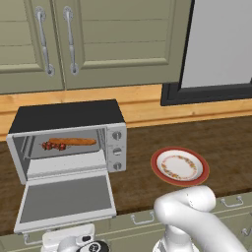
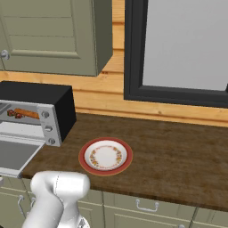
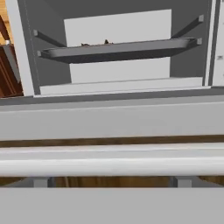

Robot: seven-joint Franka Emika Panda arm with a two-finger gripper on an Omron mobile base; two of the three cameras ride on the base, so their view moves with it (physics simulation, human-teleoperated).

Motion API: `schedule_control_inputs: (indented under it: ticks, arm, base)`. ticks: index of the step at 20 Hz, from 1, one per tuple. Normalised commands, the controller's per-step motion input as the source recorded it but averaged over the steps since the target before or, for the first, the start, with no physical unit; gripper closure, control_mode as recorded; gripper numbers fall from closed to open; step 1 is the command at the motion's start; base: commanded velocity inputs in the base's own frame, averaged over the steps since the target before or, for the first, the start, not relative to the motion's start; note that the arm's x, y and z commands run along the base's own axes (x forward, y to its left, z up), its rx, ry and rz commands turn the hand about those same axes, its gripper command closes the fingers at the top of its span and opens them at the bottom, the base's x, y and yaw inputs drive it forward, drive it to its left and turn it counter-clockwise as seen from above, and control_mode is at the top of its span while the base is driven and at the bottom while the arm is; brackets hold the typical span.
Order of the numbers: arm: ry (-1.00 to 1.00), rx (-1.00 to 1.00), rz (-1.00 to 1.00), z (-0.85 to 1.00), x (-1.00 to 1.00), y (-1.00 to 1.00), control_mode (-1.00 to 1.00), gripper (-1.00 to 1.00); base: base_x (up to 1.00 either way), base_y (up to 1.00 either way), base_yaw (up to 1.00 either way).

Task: Pick up the kebab skewer and baguette bread, and place them inside the toaster oven. Close the toaster oven door and start by setting the timer.

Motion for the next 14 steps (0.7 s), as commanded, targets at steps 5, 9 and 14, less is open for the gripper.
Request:
schedule_control_inputs:
  ticks: [5,9,14]
  arm:
    - [-0.06,0.00,0.00,0.15,0.00,-0.01,-1.00,-1.00]
    - [-0.05,0.00,0.00,0.22,0.00,-0.04,-1.00,-1.00]
    - [-0.02,0.00,0.00,0.27,0.02,-0.01,-1.00,-1.00]
  base:
    - [0.00,0.00,0.00]
    - [0.00,0.00,0.00]
    - [0.00,0.00,0.00]
